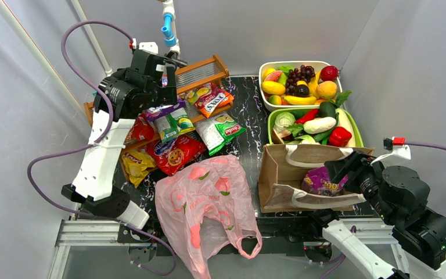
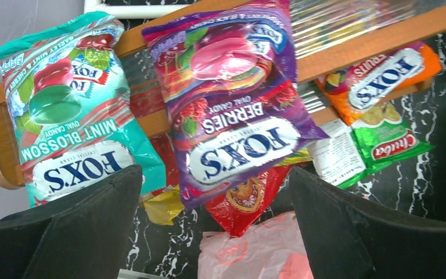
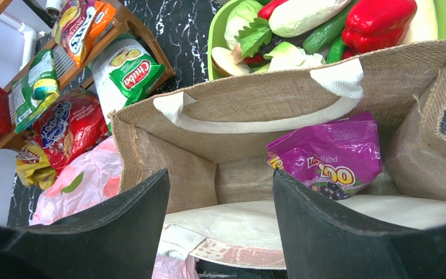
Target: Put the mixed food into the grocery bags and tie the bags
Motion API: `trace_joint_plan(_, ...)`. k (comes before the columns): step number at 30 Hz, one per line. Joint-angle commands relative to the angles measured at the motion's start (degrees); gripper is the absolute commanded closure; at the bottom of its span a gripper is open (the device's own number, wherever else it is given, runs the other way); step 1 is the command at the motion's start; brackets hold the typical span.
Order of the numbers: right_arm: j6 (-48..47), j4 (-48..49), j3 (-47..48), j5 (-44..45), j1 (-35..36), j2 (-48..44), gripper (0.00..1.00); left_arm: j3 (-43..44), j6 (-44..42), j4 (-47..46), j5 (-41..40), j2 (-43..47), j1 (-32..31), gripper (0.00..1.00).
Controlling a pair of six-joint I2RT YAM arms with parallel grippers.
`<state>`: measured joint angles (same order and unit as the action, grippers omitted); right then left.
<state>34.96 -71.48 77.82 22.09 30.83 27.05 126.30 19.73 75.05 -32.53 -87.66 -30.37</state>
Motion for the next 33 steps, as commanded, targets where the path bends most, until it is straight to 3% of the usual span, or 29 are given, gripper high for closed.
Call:
trace_joint_plan(1, 0.29, 1.61, -0.18, -0.41, 0.01, 0.94, 0.27, -2.33, -2.13, -1.5, 3.44, 1.03, 4.13, 0.02)
trace_joint_plan(12, -0.4, 2.45, -0.13, -0.99, -0.06, 1.69, 0.28, -10.0, -1.33, -6.47, 11.52, 1.43, 10.95, 0.12)
trace_joint_plan(25, -0.81, 3.47, -0.93, -1.07, -0.02, 1.86, 0.29, -17.59, 1.38, -10.7, 17.51, 2.42, 13.17, 0.19)
trace_joint_plan(29, -0.86, 3.28, -0.69, -0.87, -0.04, 2.0, 0.29, -19.95, 1.74, -12.28, 18.36, 2.7, 13.6, 0.29)
trace_joint_plan(31, -0.92, 3.13, -0.8, -0.58, -0.07, 1.74, 0.3, -20.86, 1.61, -13.5, 19.73, 2.92, 13.75, 0.46)
trace_joint_plan(33, -0.83, 3.19, -1.1, -0.38, -0.11, 1.39, 0.3, -21.51, 1.48, -14.61, 21.47, 3.06, 13.76, 0.56)
